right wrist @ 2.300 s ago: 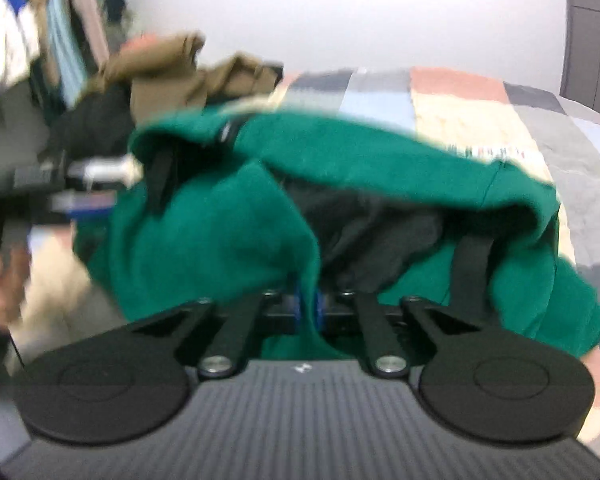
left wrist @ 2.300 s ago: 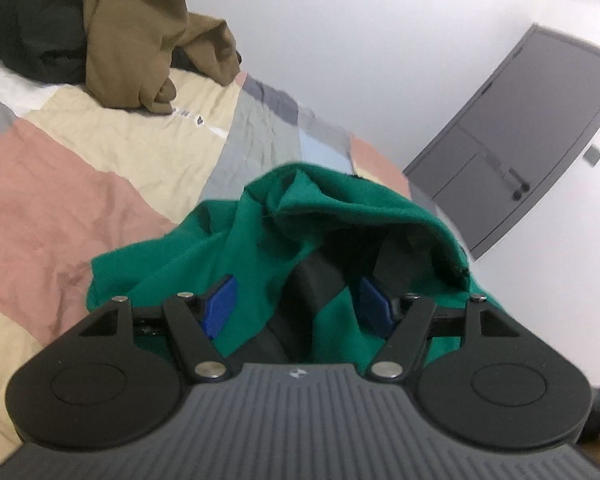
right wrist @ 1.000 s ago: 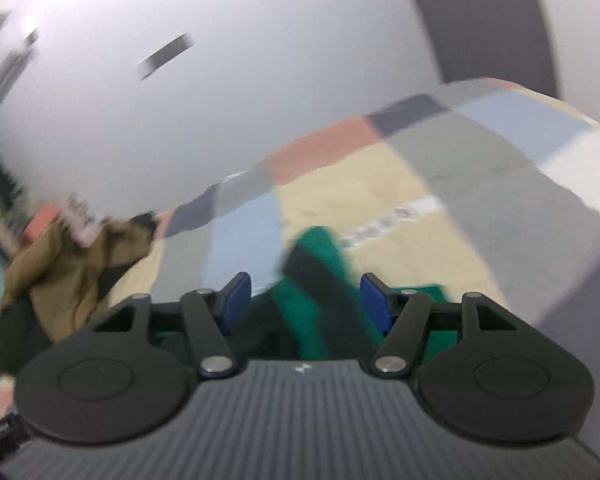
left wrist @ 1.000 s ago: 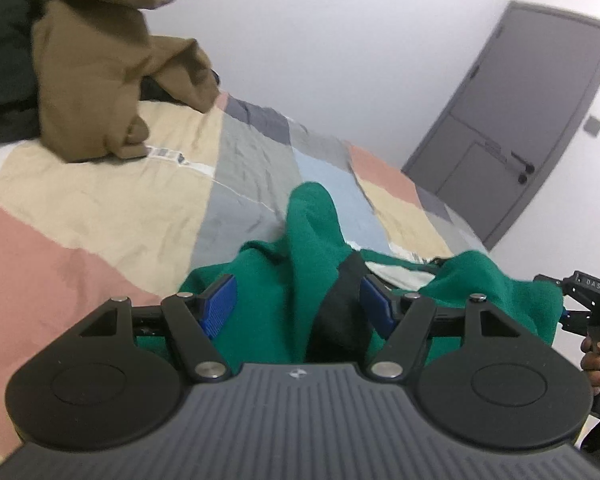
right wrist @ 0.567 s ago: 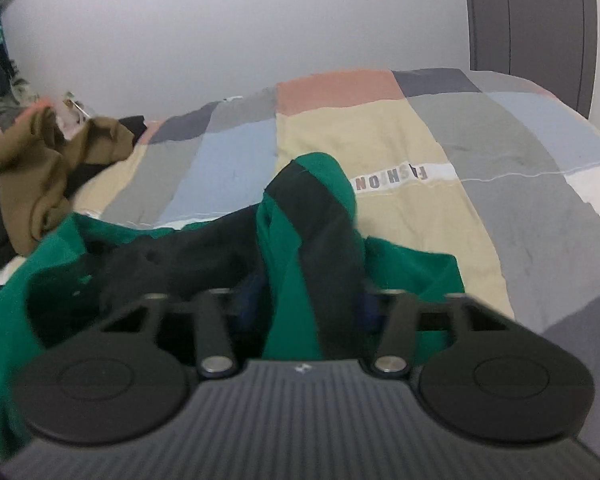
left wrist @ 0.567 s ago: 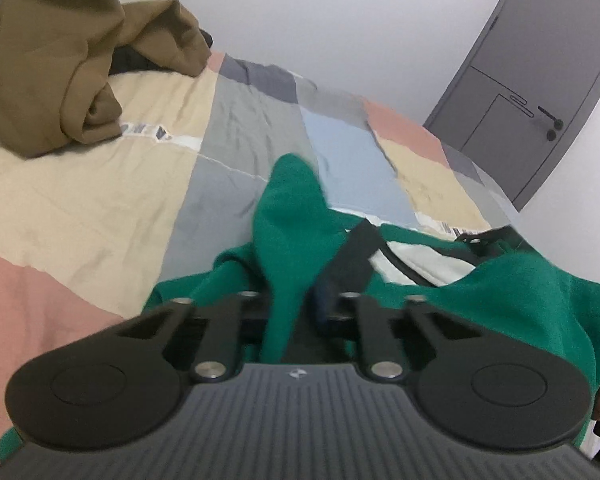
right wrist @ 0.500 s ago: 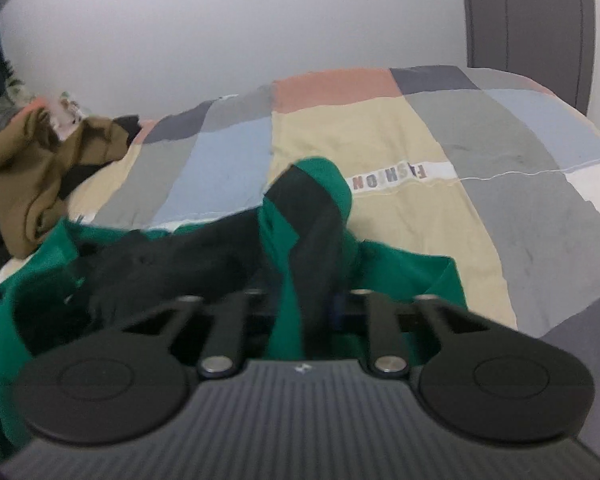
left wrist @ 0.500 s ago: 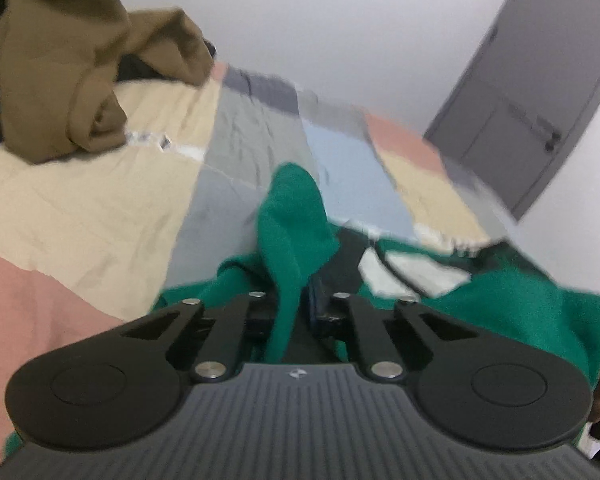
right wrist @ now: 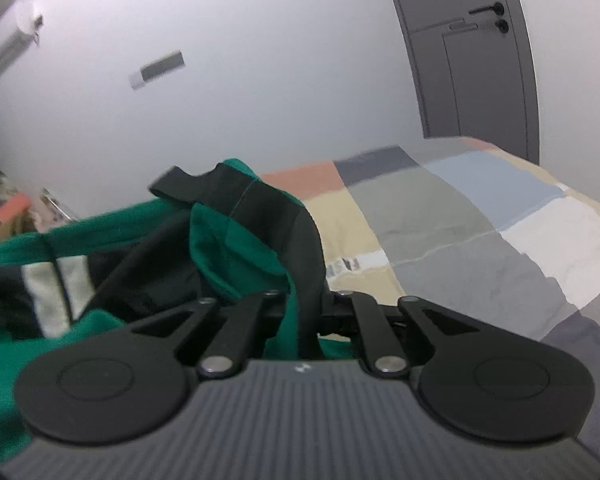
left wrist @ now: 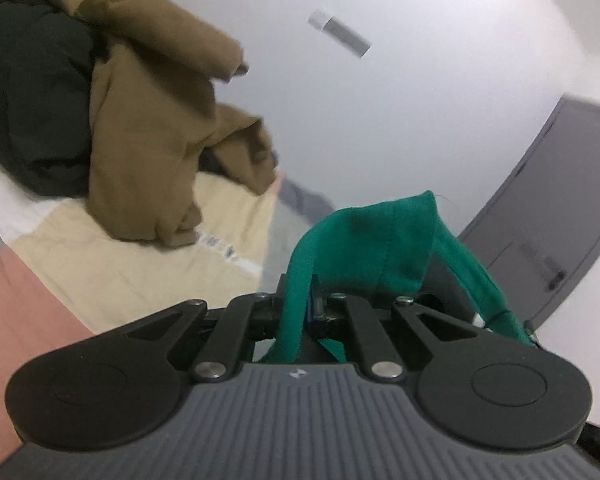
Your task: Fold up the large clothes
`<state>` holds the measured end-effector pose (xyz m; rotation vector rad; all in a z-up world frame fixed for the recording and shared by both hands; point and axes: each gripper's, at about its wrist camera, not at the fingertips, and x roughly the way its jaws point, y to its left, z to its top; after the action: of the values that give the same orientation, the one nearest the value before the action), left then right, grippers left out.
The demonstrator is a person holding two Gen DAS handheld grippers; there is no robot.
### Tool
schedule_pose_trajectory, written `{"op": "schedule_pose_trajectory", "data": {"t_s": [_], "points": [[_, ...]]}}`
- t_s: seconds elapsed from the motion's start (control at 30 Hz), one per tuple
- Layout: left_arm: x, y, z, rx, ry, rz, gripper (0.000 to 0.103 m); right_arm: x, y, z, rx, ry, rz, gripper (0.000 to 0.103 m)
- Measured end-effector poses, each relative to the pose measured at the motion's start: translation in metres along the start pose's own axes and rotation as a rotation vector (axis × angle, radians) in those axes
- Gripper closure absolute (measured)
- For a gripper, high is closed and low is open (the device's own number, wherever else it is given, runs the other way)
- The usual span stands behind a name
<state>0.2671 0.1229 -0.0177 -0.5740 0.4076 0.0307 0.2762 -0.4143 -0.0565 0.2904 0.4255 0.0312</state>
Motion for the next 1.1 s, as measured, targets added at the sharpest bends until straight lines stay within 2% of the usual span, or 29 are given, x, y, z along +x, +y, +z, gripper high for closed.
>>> {"op": "schedule_pose_trajectory", "data": {"t_s": [0.13, 0.2, 0.33, 0.43, 0.53, 0.73, 0.83, 0.9, 0.93, 1.0, 1.03, 1.1], "points": [[0.042, -0.004, 0.006, 0.068, 0.069, 0.074, 0.095, 0.037, -0.001, -0.007, -0.026, 0.080, -0.056, 0.095], [0.064, -0.006, 0.007, 0.094, 0.132, 0.121, 0.095, 0.054, -0.005, -0.014, -0.026, 0.138, -0.082, 0.095], [0.104, 0.005, -0.003, 0.115, 0.265, 0.207, 0.095, 0.086, -0.012, -0.032, 0.004, 0.238, -0.116, 0.095], [0.120, 0.016, -0.013, 0.095, 0.329, 0.224, 0.095, 0.102, -0.017, -0.041, 0.025, 0.287, -0.117, 0.095], [0.119, 0.018, -0.015, 0.092, 0.335, 0.218, 0.095, 0.105, -0.013, -0.042, 0.011, 0.287, -0.128, 0.094], [0.106, -0.002, -0.011, 0.193, 0.338, 0.194, 0.092, 0.086, -0.012, -0.039, 0.052, 0.246, -0.115, 0.091], [0.090, -0.014, -0.009, 0.197, 0.331, 0.193, 0.078, 0.067, -0.005, -0.032, 0.072, 0.213, -0.097, 0.091], [0.074, -0.021, -0.007, 0.199, 0.309, 0.189, 0.060, 0.052, 0.001, -0.030, 0.078, 0.199, -0.083, 0.084], [0.066, -0.024, -0.007, 0.197, 0.297, 0.184, 0.058, 0.045, 0.003, -0.029, 0.082, 0.192, -0.077, 0.075], [0.050, -0.032, -0.008, 0.200, 0.280, 0.175, 0.055, 0.027, 0.006, -0.028, 0.090, 0.174, -0.051, 0.065], [0.043, -0.037, -0.010, 0.213, 0.277, 0.179, 0.055, 0.017, 0.007, -0.027, 0.095, 0.162, -0.035, 0.062], [0.026, -0.047, -0.015, 0.236, 0.264, 0.185, 0.053, 0.000, 0.010, -0.026, 0.106, 0.145, -0.011, 0.061]]}}
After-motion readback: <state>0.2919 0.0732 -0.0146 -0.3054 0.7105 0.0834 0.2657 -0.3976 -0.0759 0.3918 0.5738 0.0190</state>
